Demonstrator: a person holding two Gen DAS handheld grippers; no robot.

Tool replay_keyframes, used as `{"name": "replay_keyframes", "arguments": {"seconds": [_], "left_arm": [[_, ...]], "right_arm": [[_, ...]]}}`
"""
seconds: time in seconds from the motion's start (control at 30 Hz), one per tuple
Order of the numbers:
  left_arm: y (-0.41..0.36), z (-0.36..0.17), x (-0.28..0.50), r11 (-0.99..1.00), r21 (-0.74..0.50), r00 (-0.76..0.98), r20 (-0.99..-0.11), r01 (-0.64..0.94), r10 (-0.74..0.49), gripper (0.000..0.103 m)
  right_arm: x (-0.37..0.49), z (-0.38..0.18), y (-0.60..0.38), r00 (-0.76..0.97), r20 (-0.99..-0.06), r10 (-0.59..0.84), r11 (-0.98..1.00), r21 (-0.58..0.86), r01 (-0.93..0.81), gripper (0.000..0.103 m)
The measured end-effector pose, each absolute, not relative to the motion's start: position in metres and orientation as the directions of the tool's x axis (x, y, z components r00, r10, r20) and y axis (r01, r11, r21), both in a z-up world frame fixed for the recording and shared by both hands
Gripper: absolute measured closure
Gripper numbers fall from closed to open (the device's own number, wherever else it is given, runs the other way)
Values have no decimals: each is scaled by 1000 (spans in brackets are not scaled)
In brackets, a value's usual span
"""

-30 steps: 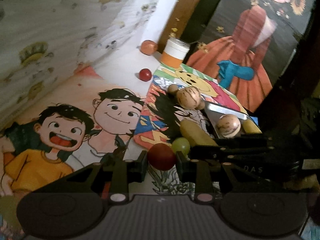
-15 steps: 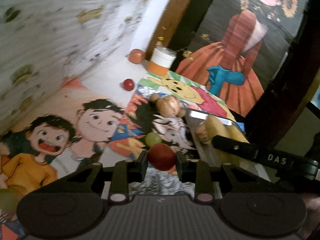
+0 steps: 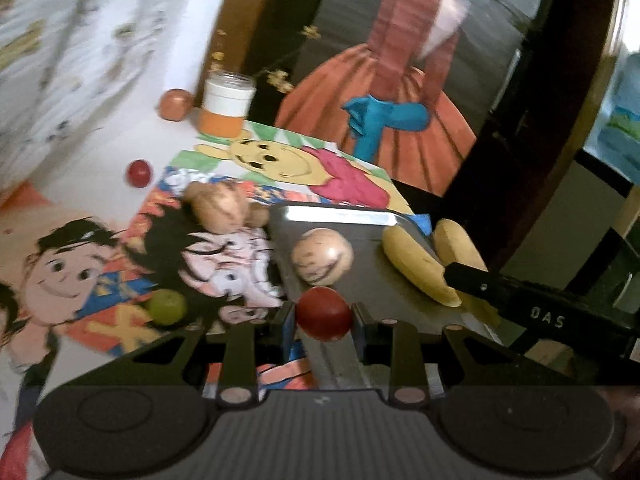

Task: Organize fruits
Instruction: 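Place the banana on the tray with the right tool while the left tool drops the tomato there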

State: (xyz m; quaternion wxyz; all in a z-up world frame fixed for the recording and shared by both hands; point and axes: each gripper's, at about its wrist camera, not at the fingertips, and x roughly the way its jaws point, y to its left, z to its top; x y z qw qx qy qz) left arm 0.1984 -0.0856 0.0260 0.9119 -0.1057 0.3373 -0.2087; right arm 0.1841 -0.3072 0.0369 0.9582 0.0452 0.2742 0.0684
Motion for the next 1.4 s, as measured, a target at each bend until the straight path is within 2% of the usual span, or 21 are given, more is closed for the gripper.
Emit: {"name": "replay_keyframes", "arguments": {"seconds": [0.4,1.1,1.3,1.4], "left_arm": [[-116,5,220,878,-307,644,-597,366,-478,70],[-125,-12,226,880,-324,631,-613,348,-475,70],[-125,-12,221,878,-330,626,-615,347,-479,70],[-124,-11,218,875,-334,620,-617,351,-484,67]], "right_arm": [[202,8,-313,772,-601,209,975,63,-215,71],[199,-2,-319,760,-615,208,976,80,-202,70],[194,-1,-321,763,-615,202,978,87,-188,67],[187,-1,-323,763,-617,193,980,81,-183,60]]}}
